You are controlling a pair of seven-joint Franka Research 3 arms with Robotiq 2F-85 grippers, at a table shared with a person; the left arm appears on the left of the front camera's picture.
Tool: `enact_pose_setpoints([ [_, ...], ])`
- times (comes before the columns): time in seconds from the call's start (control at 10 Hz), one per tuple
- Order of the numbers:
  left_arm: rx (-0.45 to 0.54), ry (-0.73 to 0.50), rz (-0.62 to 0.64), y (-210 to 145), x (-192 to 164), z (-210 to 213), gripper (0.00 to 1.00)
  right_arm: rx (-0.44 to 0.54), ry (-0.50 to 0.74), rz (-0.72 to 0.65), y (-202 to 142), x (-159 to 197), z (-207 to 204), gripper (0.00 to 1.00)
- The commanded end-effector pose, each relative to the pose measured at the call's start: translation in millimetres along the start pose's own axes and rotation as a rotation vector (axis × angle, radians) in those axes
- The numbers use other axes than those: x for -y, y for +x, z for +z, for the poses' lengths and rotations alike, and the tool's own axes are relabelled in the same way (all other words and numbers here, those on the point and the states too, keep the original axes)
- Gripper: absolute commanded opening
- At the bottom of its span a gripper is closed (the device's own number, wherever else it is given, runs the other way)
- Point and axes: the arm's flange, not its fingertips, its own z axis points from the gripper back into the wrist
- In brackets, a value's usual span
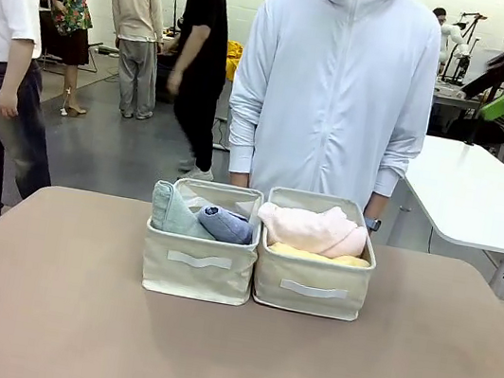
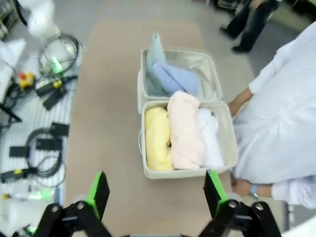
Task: Sort the towels based on their folding style.
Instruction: Pick up another triangle-folded towel from the table and place it in the left Fabric basket.
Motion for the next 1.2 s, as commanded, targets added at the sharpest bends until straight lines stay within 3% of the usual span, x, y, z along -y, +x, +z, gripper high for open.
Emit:
enact_pose_setpoints([
  [0.0, 0.005, 0.002, 0.0, 1.2, 2.4, -0.3, 1.0, 0.131, 0.01, -0.041, -33.8, 5.8, 18.7, 1.0],
  [0.3, 0.005, 0.002, 0.0, 1.2, 2.4, -0.3, 1.0, 0.244, 0.047, -0.082, -105.7, -5.9, 39.6, 1.0],
  [0.6, 0.005, 0.002, 0.0, 1.2, 2.4, -0.3, 1.0, 0.36, 0.061, -0.031, -168.2, -20.8, 45.8, 1.0],
  [0.9, 0.005, 0.002, 0.0, 1.2, 2.4, -0.3, 1.0, 0.386, -0.007, -0.059, -171.3, -13.1, 42.2, 1.0],
  [1.0, 0.005, 0.002, 0.0, 1.2, 2.4, -0.3, 1.0, 0.274, -0.191, -0.168, -153.3, 0.6, 35.6, 1.0],
  [1.1, 0.005, 0.002, 0.0, 1.2, 2.4, -0.3, 1.0, 0.354, 0.037, -0.043, -181.9, -19.0, 46.6, 1.0],
])
